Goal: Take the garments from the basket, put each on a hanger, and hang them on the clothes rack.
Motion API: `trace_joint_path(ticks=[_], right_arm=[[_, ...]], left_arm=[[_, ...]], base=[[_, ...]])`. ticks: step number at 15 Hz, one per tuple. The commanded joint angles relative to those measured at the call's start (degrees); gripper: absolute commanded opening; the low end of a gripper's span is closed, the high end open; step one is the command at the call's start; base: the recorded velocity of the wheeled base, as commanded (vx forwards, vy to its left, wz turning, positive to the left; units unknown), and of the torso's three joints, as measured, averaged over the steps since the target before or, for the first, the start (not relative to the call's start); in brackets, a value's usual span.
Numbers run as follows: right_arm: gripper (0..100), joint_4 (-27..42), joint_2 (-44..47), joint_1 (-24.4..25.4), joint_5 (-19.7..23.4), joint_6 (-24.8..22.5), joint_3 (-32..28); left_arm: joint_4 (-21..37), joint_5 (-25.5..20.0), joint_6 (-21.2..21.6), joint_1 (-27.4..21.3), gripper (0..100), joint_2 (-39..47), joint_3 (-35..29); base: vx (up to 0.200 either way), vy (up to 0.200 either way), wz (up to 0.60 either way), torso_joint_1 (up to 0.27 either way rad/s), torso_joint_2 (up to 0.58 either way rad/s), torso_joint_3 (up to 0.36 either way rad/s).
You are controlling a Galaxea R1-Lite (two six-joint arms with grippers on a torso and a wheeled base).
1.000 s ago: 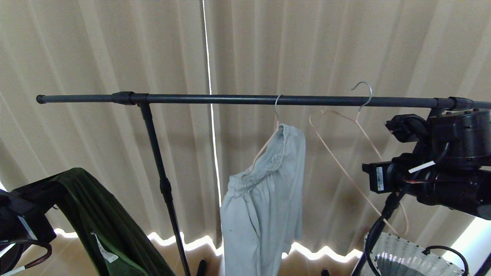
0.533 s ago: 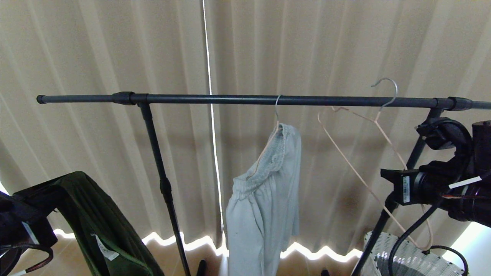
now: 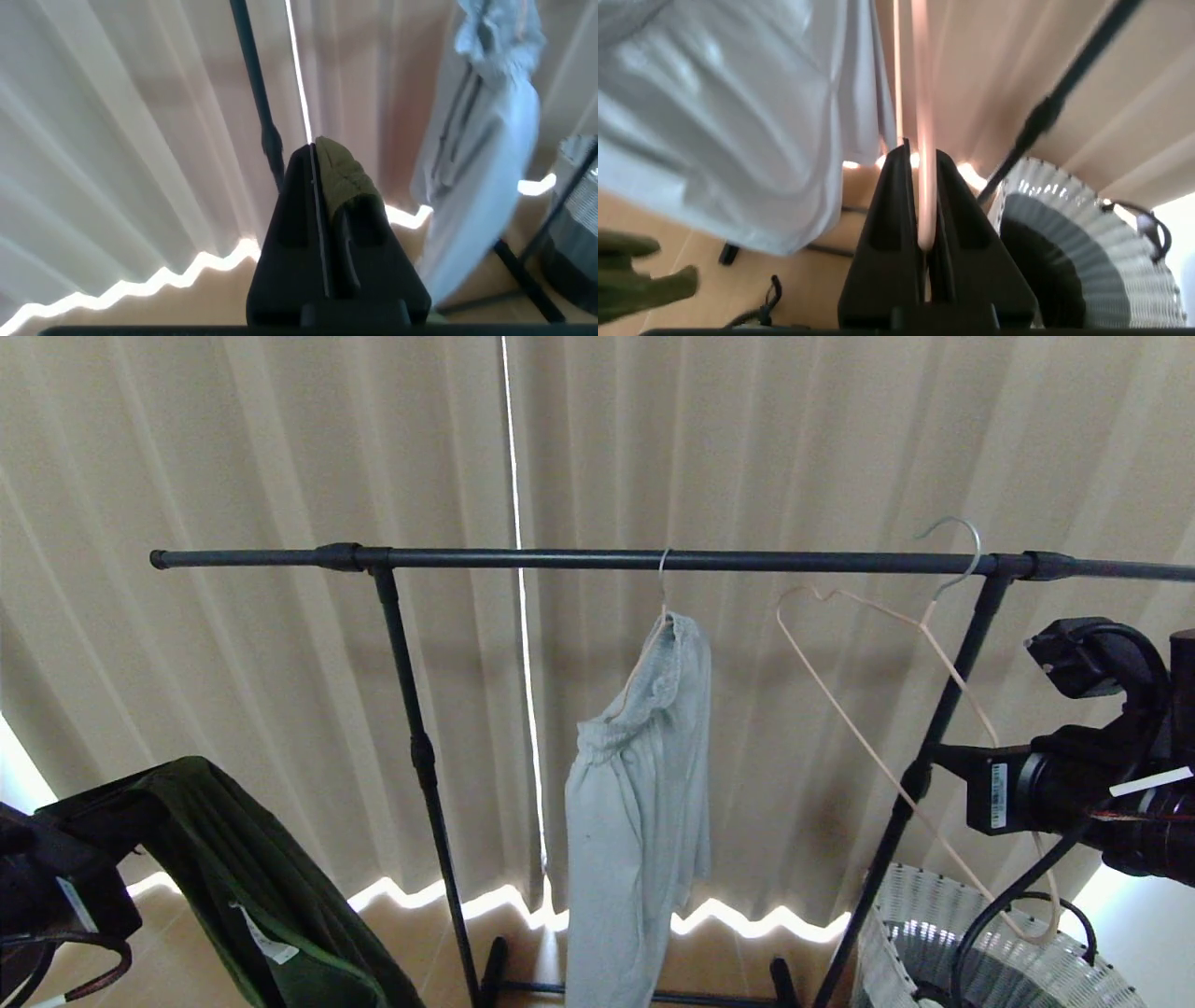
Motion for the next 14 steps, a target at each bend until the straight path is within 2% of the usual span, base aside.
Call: trace_joint_path(ticks=[1,4,7,9,10,13,14], right_arm=[[0,-0.02,0.03,0.05,0.05,-0.01,0.24],[0,-0.37,-0.05,0.05,0.14,0.17,1.47],[0,-0.72,-0.58,0.31,0.67,0.34,1.12],[0,-4.41,-0.58,2.24,1.02,0.17,1.12],[0,-7.05,-0.23,3.91,1.37,0.08,1.03],[0,-8.02,-0.14,6.81,4.8,-0.1,0.59],[0,-8.1,-0.05,8.92,6.99,-0.01,0.24]], left_arm=[[-0.03,0.08,-0.01,0.08,0,0.12,-0.01],[-0.03,-0.01,-0.18,-0.09,0,-0.06,0.95],[-0.03,-0.01,1.75,-2.11,0,-0.23,3.06],[0.14,-0.01,2.45,-3.96,0,0.12,3.68],[0.14,-0.01,2.89,-4.66,0,0.82,2.8],[1.02,1.75,3.16,-5.72,0,5.48,-4.41],[3.31,5.17,3.25,-6.16,0,8.91,-9.68]], base=[[-0.2,0.0,0.0,0.002,-0.01,0.012],[0.0,0.0,0.0,0.0,0.0,0.0],[0.0,0.0,0.0,0.0,0.0,0.0],[0.0,0.0,0.0,0.0,0.0,0.0],[0.0,0.0,0.0,0.0,0.0,0.0],[0.0,0.0,0.0,0.0,0.0,0.0],[0.0,0.0,0.0,0.0,0.0,0.0]])
